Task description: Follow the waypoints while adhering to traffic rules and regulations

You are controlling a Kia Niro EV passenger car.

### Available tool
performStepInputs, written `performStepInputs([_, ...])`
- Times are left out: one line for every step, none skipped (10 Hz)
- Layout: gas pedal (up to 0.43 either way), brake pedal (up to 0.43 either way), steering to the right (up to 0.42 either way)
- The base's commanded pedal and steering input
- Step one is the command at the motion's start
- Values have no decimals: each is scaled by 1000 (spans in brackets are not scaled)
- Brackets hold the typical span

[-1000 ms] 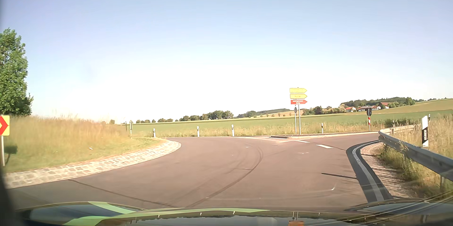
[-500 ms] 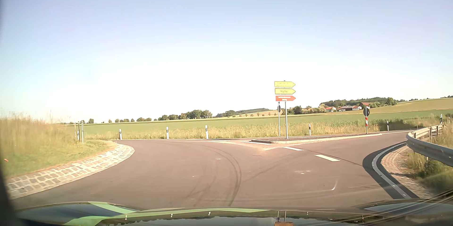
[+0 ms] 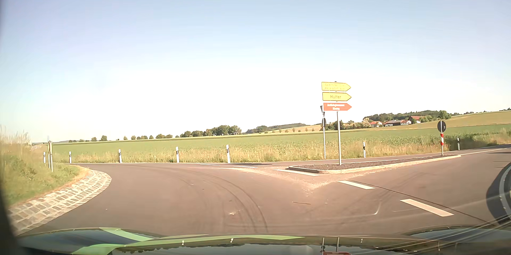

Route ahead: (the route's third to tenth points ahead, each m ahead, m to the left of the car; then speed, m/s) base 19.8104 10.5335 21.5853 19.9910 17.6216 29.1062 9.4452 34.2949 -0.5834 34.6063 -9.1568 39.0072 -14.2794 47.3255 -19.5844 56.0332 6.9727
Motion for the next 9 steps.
performStepInputs([39,0,-83])
performStepInputs([39,0,-93])
performStepInputs([39,0,-105])
performStepInputs([47,0,-118])
performStepInputs([47,0,-133])
performStepInputs([59,0,-146])
performStepInputs([79,0,-162])
performStepInputs([87,0,-176])
performStepInputs([98,0,-187])
